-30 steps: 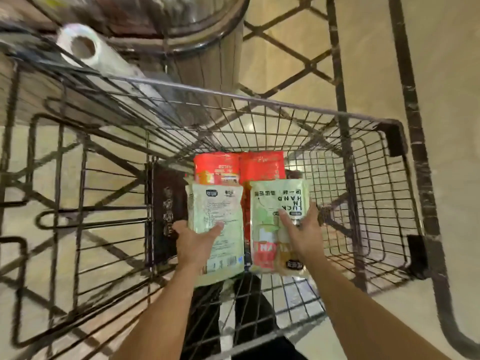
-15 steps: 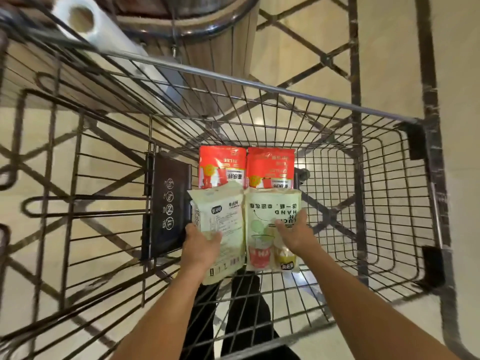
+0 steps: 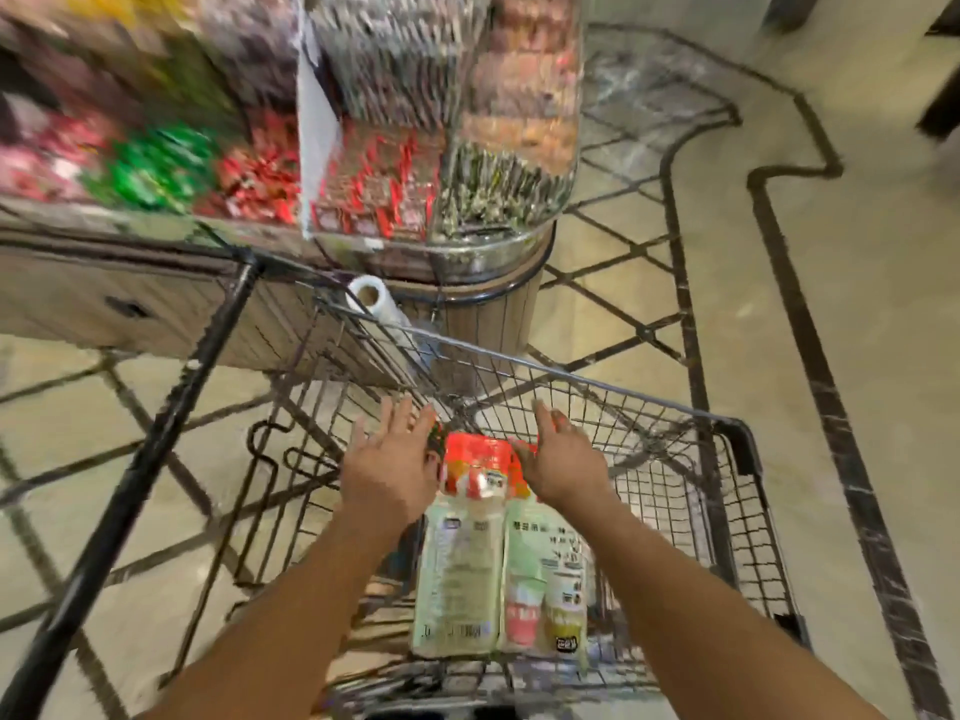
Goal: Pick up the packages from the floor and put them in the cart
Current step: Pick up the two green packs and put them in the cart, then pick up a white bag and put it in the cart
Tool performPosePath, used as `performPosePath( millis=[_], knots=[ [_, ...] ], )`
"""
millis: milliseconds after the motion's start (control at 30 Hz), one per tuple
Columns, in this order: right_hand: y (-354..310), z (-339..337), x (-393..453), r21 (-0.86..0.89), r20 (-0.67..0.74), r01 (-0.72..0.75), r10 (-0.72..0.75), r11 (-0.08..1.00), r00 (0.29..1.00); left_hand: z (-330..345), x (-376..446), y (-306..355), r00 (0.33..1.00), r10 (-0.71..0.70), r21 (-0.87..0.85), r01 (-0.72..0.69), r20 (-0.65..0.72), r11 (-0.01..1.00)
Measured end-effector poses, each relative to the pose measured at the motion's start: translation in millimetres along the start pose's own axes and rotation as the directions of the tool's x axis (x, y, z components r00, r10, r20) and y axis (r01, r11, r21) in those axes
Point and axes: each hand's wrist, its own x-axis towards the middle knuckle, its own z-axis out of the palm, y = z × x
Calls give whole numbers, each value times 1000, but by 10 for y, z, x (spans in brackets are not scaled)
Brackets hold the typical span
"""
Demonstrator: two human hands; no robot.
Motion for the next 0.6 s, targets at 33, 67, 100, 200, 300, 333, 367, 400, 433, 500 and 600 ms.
performPosePath(
  millis=[33, 67, 100, 200, 300, 333, 367, 400, 433, 500, 600],
  knots=[
    [-139, -184, -4, -22, -30, 36, -37, 999, 999, -194, -27, -92, 999, -8, 52, 10, -37, 999],
    [-277, -355, -5, -47, -57, 72, -75, 996, 996, -388, -67, -199, 996, -20, 102, 29, -85, 994],
    [-426, -525, -14, -70, -83, 108, -113, 992, 990, -576, -111, -320, 990, -42, 137, 61, -134, 989],
    [-906, -974, -99, -134, -150, 186, -206, 973, 967, -1115, -309, -764, 958, -142, 169, 187, -248, 968],
    [-1461, -1312, -249, -201, -204, 253, -293, 946, 934, -1487, -620, -1347, 903, -220, 133, 285, -369, 949],
    [-1670, -1390, -311, -218, -234, 285, -334, 933, 913, -1590, -755, -1570, 878, -233, 114, 305, -418, 945],
    [-1896, -1450, -371, -232, -265, 320, -377, 918, 888, -1679, -905, -1817, 854, -252, 98, 329, -455, 939],
    [-2132, -1485, -438, -248, -289, 354, -418, 902, 861, -1754, -1066, -2072, 837, -274, 87, 354, -473, 931],
    [-2395, -1512, -527, -267, -301, 383, -454, 884, 839, -1834, -1249, -2321, 824, -302, 72, 380, -480, 922],
    [-2945, -1501, -713, -303, -320, 429, -515, 851, 796, -1935, -1648, -2828, 789, -338, 45, 418, -513, 907],
    [-3812, -1372, -1024, -341, -328, 501, -600, 795, 729, -2062, -2314, -3556, 713, -411, 4, 502, -568, 865]
  ],
)
